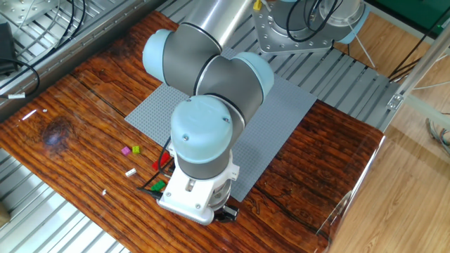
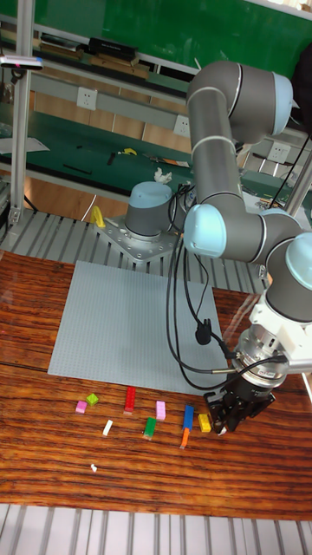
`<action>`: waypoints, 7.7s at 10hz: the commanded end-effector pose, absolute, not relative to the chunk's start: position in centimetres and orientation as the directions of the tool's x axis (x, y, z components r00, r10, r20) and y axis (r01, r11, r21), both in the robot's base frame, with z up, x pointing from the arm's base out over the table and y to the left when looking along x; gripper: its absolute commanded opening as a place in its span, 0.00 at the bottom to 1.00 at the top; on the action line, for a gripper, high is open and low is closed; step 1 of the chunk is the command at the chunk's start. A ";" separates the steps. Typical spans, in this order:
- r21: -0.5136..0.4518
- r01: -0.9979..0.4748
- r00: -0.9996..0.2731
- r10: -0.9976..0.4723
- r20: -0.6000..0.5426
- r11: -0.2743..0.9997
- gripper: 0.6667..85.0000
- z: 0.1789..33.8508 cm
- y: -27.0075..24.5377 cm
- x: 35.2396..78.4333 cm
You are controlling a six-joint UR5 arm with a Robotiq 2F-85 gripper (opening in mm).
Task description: Build with small Lego blocks
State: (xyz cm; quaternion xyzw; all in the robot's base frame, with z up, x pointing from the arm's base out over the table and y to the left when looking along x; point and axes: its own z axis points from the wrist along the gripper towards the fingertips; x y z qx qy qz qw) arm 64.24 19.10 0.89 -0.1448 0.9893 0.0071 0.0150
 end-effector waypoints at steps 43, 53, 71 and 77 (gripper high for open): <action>0.037 -0.081 -0.990 -0.076 -0.120 0.996 0.00 2.3 20.5 55.7; 0.025 0.009 -0.994 0.012 -0.110 1.000 0.00 0.6 20.7 55.5; 0.032 -0.012 -0.997 -0.010 -0.073 0.999 0.00 1.7 20.1 54.9; 0.052 -0.133 -0.990 -0.130 -0.044 0.990 0.53 1.7 21.4 54.7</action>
